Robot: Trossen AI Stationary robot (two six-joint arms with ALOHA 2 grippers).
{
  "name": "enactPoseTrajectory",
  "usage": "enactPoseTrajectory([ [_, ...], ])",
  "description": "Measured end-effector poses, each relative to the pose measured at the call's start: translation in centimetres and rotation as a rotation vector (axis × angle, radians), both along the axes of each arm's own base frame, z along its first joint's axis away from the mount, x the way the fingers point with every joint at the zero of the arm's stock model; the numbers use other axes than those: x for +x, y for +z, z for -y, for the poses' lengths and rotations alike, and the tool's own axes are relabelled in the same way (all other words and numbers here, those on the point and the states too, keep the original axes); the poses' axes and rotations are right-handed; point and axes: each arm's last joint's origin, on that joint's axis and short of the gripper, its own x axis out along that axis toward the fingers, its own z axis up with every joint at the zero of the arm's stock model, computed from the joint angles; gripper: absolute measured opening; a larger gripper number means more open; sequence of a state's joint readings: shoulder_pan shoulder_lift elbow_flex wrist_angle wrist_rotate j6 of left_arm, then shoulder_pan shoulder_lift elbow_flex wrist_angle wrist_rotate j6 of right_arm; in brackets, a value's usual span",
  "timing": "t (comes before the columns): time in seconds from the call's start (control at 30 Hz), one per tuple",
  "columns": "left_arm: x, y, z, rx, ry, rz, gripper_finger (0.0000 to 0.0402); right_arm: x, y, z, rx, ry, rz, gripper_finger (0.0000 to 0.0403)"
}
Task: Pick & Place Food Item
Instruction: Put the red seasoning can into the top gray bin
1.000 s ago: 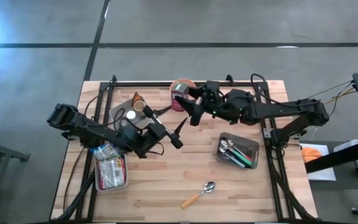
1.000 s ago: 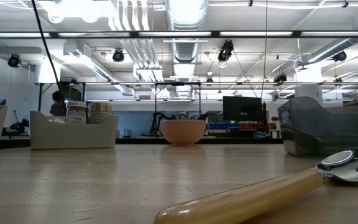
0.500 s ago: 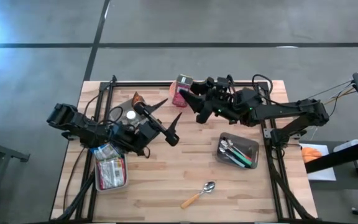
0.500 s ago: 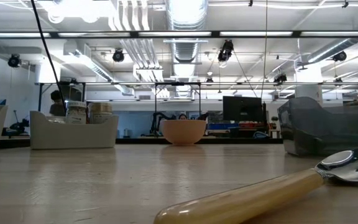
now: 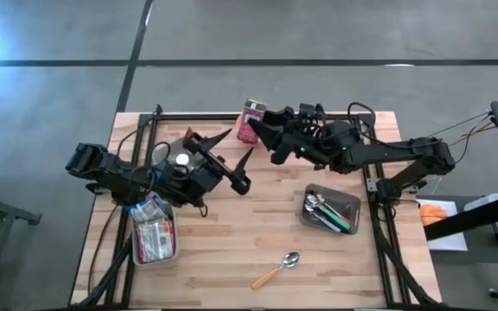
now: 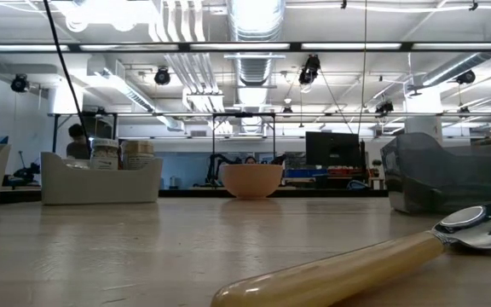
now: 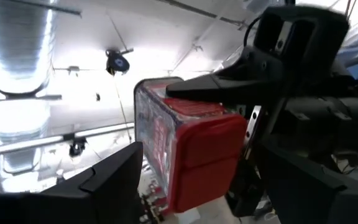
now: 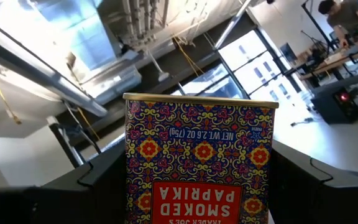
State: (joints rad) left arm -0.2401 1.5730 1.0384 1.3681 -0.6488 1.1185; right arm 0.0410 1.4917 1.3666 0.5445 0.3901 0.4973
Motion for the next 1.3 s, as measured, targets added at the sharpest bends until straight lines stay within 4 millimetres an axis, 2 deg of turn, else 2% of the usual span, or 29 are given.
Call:
enactPoseTrajectory([
  [0.1,0.1,0.3,0.1,0.029,0.003,-0.005,0.0313,-0.1,0.2,0.0,-0.006,0.008,0.016,0.0275],
  [0.4,0.7,-0.1,0.4,0.068,-0.065,-0.068,0.0313,0.0,0.2,-0.3,-0.050,0.172,0.022,0.0275],
  [0.67,1.2,0.3,-0.7,0.091,0.011,-0.124,0.0313,0.3,-0.1,-0.1,0.065,0.231,0.034,0.0275],
  [1.1,1.3,0.3,-0.9,0.145,0.044,-0.156,0.0312,1.0,-0.8,1.0,0.125,0.365,0.032,0.0275],
  [1.2,1.3,0.3,-0.8,0.157,0.041,-0.157,0.0299,1.1,-0.8,0.9,0.124,0.370,0.029,0.0275],
  [1.3,1.3,0.2,-0.8,0.160,0.043,-0.160,0.0263,1.1,-0.8,0.9,0.122,0.383,0.028,0.0275],
])
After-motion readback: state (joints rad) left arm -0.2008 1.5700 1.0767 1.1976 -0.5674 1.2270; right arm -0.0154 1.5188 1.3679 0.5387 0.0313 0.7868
